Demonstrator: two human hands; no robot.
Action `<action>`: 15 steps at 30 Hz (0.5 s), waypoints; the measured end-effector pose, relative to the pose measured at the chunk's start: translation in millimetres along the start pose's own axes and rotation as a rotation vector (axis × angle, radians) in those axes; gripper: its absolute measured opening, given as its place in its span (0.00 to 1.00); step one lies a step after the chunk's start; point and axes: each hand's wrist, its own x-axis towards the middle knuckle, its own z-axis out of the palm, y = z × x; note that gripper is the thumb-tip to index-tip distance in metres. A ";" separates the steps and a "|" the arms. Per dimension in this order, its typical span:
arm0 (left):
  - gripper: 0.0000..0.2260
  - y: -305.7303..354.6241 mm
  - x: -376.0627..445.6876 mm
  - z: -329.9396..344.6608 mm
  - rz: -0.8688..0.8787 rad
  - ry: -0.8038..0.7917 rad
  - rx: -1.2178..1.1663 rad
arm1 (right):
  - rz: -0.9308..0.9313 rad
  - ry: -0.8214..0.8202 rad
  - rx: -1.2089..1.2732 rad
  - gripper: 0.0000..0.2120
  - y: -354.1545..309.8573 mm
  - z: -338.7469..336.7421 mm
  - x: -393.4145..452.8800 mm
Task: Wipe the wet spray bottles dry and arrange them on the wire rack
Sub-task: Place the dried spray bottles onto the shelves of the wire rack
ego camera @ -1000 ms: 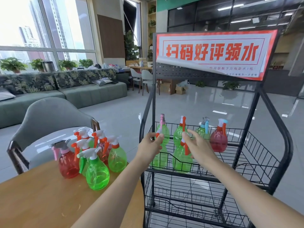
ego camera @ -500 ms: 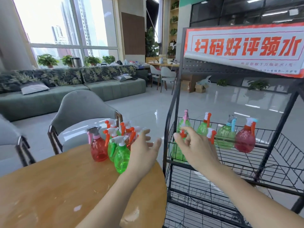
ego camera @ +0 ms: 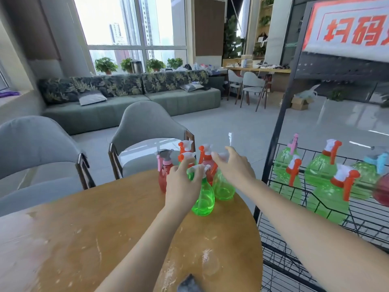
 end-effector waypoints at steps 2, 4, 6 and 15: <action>0.16 -0.5 3.0 -0.3 -0.038 -0.060 -0.039 | 0.011 -0.037 0.003 0.36 -1.9 6.8 9.9; 0.14 1.2 3.1 -2.6 -0.069 -0.067 -0.091 | -0.001 -0.067 0.034 0.35 -0.4 12.8 15.5; 0.13 -0.1 4.2 -3.7 -0.091 -0.079 -0.139 | -0.013 -0.068 0.106 0.32 3.2 16.8 15.9; 0.10 9.9 -16.2 -2.5 -0.270 -0.129 -0.469 | -0.012 -0.026 0.497 0.19 30.3 -7.1 -34.6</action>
